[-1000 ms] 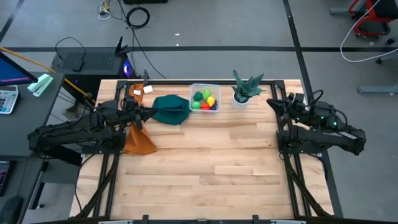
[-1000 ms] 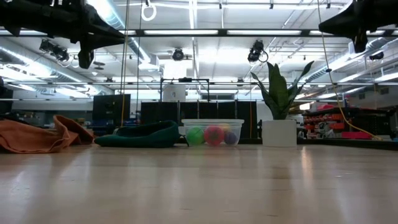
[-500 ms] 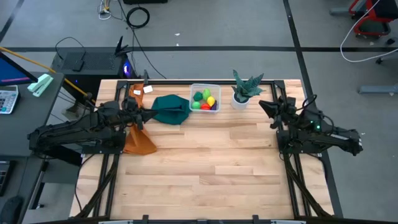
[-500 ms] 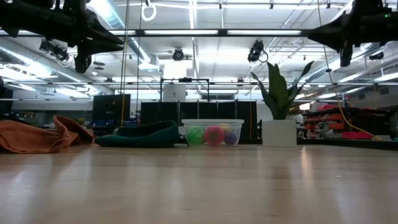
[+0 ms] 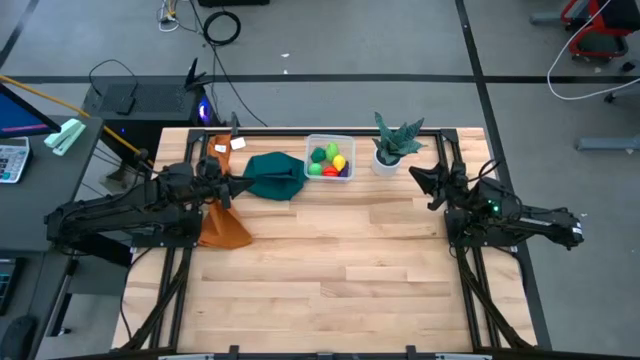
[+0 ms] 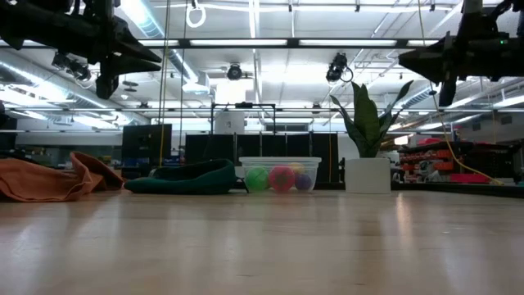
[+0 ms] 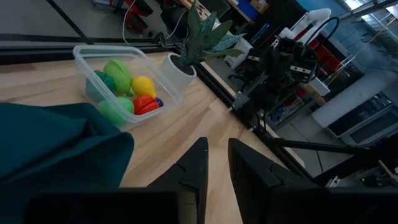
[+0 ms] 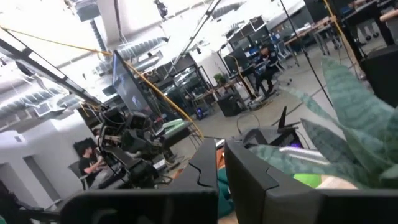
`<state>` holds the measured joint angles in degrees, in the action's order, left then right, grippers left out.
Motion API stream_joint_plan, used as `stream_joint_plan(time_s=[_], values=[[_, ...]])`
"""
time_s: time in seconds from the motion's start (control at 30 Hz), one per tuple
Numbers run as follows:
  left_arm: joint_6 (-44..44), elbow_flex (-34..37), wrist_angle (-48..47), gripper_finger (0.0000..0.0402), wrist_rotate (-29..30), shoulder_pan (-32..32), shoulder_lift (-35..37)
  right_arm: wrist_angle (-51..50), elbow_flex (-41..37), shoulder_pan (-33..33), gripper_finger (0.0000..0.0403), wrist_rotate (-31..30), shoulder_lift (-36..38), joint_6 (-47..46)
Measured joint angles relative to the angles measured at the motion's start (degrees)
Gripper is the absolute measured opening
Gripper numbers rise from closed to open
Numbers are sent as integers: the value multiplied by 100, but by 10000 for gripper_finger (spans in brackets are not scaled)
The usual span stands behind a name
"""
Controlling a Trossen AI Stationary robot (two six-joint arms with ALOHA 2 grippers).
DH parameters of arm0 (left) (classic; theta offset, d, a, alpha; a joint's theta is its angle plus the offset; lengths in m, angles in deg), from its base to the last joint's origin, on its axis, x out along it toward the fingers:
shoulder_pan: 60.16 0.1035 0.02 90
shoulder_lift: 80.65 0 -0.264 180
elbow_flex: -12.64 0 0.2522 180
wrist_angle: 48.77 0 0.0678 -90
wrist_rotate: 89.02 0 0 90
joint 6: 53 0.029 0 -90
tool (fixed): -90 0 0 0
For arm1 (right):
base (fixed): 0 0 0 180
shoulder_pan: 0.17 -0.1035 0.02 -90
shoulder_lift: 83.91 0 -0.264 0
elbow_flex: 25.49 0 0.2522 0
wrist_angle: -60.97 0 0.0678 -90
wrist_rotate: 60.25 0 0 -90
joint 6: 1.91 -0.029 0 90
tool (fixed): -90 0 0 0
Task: Pick and placing Produce into tupperware
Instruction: Return to Home Position
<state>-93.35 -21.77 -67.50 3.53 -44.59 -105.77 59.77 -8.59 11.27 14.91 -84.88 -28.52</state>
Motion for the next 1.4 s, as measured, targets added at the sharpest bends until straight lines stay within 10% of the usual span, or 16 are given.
stream_joint_plan(time_s=[0.97,1.4], values=[[-260,2,-131,78,0,-2,0,-164,-52,-984,0,-3,-9,-1],[-260,2,-131,77,0,-2,0,-1174,-59,-986,0,1173,-11,141]])
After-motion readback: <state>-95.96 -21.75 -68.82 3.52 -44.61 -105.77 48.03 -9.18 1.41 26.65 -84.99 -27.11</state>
